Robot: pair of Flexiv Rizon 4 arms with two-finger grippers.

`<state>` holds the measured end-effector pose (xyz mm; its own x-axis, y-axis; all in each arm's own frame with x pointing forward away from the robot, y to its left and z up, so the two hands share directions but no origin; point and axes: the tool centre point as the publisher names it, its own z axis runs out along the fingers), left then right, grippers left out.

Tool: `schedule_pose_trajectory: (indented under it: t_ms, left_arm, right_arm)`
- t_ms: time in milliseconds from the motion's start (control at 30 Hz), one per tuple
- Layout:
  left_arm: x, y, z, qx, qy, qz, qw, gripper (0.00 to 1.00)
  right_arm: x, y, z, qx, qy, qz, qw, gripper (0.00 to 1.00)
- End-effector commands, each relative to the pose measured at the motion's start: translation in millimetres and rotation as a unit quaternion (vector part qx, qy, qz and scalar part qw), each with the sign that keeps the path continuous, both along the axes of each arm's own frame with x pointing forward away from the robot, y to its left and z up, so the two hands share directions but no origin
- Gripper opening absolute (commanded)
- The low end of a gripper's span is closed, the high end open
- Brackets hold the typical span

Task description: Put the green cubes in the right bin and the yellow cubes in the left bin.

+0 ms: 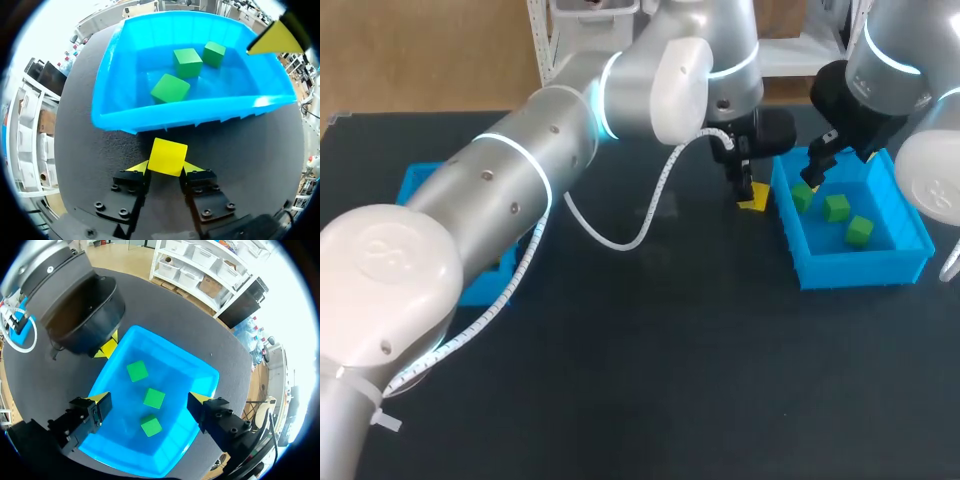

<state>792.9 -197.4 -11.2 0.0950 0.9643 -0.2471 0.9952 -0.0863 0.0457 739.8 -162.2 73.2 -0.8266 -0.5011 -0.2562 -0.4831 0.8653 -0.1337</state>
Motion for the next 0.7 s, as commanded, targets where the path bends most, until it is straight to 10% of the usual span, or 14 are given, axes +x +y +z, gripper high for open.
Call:
schedule_pose_trajectory:
  t_ms: [33,700]
  left_arm:
    - [5.3,1,3.3,0.000,0.003,0.003,1.000,0.00]
    - [24.0,68,70.2,-0.034,-0.018,0.093,0.995,0.00]
  right_arm:
    - [-1.4,0,0,0.000,-0.002,0.000,1.000,1.00]
    - [-1.4,0,0,0.000,-0.002,0.000,1.000,1.00]
